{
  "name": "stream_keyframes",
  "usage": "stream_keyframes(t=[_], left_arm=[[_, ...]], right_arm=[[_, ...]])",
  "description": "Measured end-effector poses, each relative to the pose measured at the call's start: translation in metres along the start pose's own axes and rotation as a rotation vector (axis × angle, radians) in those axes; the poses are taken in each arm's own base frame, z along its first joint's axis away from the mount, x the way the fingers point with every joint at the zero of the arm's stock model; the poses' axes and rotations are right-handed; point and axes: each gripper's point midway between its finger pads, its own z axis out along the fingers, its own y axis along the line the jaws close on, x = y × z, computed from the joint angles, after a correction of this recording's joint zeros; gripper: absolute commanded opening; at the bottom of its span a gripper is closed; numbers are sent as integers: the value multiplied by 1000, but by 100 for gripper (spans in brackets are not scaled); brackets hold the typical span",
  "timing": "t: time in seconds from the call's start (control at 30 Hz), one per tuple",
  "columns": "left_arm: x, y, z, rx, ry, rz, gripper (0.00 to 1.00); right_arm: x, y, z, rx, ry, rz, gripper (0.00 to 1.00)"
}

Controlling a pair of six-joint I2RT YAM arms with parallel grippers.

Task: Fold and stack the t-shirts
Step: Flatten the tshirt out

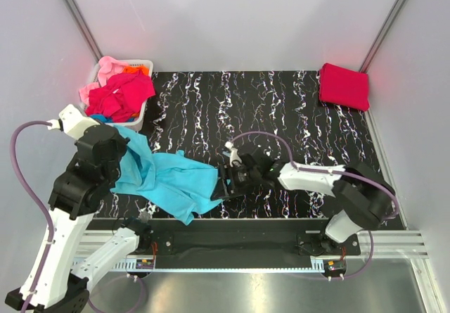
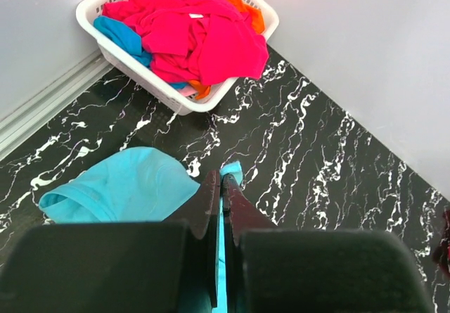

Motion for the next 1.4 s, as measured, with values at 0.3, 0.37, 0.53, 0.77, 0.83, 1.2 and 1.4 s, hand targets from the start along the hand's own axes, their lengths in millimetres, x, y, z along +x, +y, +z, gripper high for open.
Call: stream_keyframes(t=[0.3, 0.37, 0.53, 0.77, 0.83, 1.2, 1.4], left_arm=[[1, 3, -1, 0, -1, 0, 0], [-1, 3, -3, 4, -5, -6, 0], [-3, 5, -5, 6, -11, -11, 0], [0, 6, -4, 0, -6, -4, 0], [0, 7, -5, 1, -7, -5, 0], [2, 12, -5, -18, -2, 10, 0], [3, 14, -5, -22, 0, 15, 0]], right_arm=[[-13, 26, 49, -173, -6, -18, 63], [-15, 30, 56, -186, -6, -17, 63], [-19, 42, 59, -217, -16, -27, 62], [-26, 49, 63, -219, -21, -28, 61], [-27, 47, 67, -204, -20, -24, 61], [-15, 17, 80, -53, 28, 48, 56], [-14, 19, 82, -48, 31, 46, 55]])
